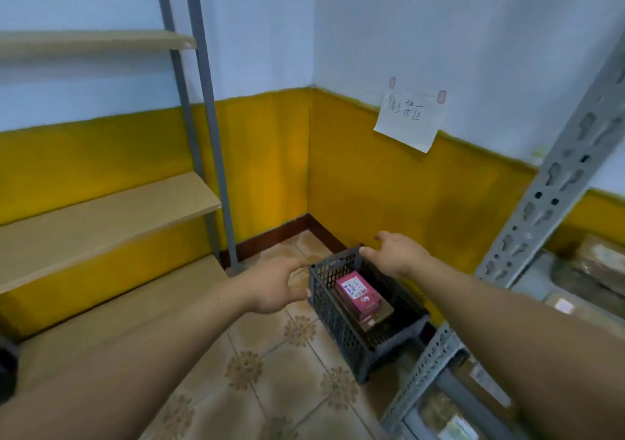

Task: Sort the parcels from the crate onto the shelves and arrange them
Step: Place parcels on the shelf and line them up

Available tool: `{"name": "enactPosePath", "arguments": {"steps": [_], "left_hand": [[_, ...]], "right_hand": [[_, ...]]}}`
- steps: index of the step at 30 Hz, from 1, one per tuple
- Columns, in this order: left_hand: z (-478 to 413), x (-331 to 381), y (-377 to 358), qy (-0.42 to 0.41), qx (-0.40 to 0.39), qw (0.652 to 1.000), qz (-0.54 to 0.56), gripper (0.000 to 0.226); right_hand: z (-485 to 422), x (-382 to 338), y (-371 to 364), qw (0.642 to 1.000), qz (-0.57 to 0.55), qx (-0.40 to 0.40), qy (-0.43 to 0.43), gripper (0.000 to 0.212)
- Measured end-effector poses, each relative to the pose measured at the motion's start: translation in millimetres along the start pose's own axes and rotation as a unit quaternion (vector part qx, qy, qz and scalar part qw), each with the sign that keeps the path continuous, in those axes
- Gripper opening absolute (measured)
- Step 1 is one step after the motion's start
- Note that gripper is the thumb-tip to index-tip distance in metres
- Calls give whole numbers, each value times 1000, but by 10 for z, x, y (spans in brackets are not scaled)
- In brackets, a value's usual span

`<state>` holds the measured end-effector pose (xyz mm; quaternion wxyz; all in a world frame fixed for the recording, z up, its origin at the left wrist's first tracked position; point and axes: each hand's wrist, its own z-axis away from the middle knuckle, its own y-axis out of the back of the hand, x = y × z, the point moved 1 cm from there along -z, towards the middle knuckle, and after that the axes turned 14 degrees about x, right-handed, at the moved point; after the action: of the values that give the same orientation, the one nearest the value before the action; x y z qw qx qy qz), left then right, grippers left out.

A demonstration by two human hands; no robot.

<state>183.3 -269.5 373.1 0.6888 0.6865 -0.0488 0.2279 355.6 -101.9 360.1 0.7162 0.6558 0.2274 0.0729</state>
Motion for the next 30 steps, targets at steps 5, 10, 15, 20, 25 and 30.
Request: {"name": "enactPosePath", "arguments": {"steps": [5,10,15,20,25,30], "left_hand": [[-1020,-419,-77,-25,-76,996,29,66],[-1941,-497,-312,-124,-98,987,-35,63],[-2855,-536,-668,-154,-143,975,-75,55],[-3727,-648,-1208,-138,-179,973,-55,51],[-4394,-893,-1952,-107,-255,959,-57,60],[-5055,-1238,-2867,-108,-274,955,-21,51]], "right_hand": [[-509,52,-133,995,6,-32,-98,74],[-1043,312,-273,985,-10,-40,-165,74],[-1683,689,-563,973,-42,-40,-224,73],[-2257,1050,-971,952,-83,-71,-287,66],[-2580,1326,-1508,941,-96,-95,-311,63],[-2992,1672,-2444,930,-119,-83,-339,65]]}}
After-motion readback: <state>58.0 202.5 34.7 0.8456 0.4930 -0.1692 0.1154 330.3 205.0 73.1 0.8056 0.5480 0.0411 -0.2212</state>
